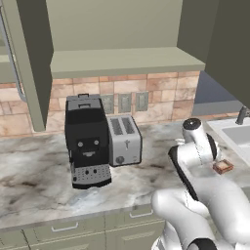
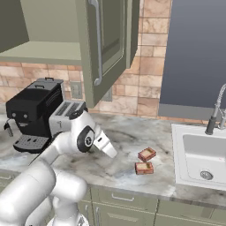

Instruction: Locate and retrieve the bar soap and bar soap from the cabinet. Place them next to the sink.

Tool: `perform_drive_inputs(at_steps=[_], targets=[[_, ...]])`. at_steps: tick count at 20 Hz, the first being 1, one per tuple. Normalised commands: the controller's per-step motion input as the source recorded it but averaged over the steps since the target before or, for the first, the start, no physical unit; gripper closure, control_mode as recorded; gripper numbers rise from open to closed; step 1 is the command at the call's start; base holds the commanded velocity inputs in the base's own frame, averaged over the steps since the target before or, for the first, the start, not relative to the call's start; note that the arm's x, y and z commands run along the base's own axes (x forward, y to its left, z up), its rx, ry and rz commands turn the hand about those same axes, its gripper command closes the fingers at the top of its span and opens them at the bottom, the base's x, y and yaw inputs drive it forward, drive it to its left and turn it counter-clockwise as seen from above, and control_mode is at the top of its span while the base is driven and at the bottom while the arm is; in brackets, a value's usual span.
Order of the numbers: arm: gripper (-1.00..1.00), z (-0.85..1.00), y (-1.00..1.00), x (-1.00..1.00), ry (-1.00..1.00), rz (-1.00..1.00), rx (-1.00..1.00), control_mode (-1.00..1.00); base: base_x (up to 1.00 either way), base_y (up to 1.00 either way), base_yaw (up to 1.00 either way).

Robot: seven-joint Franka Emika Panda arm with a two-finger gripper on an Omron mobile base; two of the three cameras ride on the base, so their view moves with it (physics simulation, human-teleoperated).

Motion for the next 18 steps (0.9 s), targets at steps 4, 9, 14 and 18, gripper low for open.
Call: perform_drive_inputs(at_steps=[4,9,14,18], targets=[[-1.0,0.22,0.35,0.28,0.19,0.34,0.2,-1.0,0.0,0.0,0.0],[-1.0,0.01,0.44,0.15,0.06,0.33,0.15,-1.0,0.0,0.0,0.0],[-1.0,-0.02,0.84,0.1,0.0,0.22,0.01,-1.0,0.0,0.0,0.0],[-1.0,0.05,0.91,-0.04,0.0,0.08,-0.02,-1.0,0.0,0.0,0.0]])
